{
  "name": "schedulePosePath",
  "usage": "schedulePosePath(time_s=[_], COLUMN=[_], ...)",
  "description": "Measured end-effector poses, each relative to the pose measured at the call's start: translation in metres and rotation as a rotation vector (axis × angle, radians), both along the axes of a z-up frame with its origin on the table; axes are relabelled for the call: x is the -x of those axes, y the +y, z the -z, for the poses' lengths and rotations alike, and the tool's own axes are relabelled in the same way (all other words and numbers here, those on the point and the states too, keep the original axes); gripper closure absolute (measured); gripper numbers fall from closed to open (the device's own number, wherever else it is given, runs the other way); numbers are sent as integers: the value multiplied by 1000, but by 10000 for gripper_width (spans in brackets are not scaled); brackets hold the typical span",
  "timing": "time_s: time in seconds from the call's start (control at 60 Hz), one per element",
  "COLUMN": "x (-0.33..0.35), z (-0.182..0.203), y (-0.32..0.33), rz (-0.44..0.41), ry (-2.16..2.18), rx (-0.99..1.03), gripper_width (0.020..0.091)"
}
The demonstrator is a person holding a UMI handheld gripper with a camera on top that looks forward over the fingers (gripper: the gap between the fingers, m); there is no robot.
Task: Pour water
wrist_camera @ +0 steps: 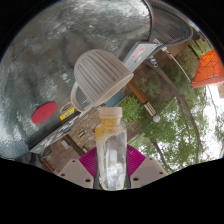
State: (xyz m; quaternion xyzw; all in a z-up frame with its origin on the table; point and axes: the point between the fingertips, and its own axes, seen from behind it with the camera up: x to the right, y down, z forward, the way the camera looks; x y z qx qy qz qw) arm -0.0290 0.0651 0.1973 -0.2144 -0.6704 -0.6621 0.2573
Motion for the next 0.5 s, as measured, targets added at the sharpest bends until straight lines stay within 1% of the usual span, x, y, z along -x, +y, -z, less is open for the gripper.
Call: schedulePosePath(time_s=[0.117, 0.167, 0.183, 0.217, 0.317, 0.4, 0.433, 0.45, 0.467, 0.5], x=[-2, 0, 3, 5, -7, -29, -39, -45, -47, -51], z=[0, -3, -8, -13, -55, -79, -79, -69, -72, -62], y=[0, -5, -22, -1, -3, -5, -4, -29, 0, 0], rz=[-9, -27, -38, -51, -46, -43, -42, -64, -36, -28], ry=[27, 84, 112, 207, 689, 1161, 1353, 1470, 1542, 1715], rx=[5, 4, -4, -12, -82, -121, -114, -163, -89, -52], gripper_width=[740, 740, 740, 740, 739, 737, 738, 739, 739, 740])
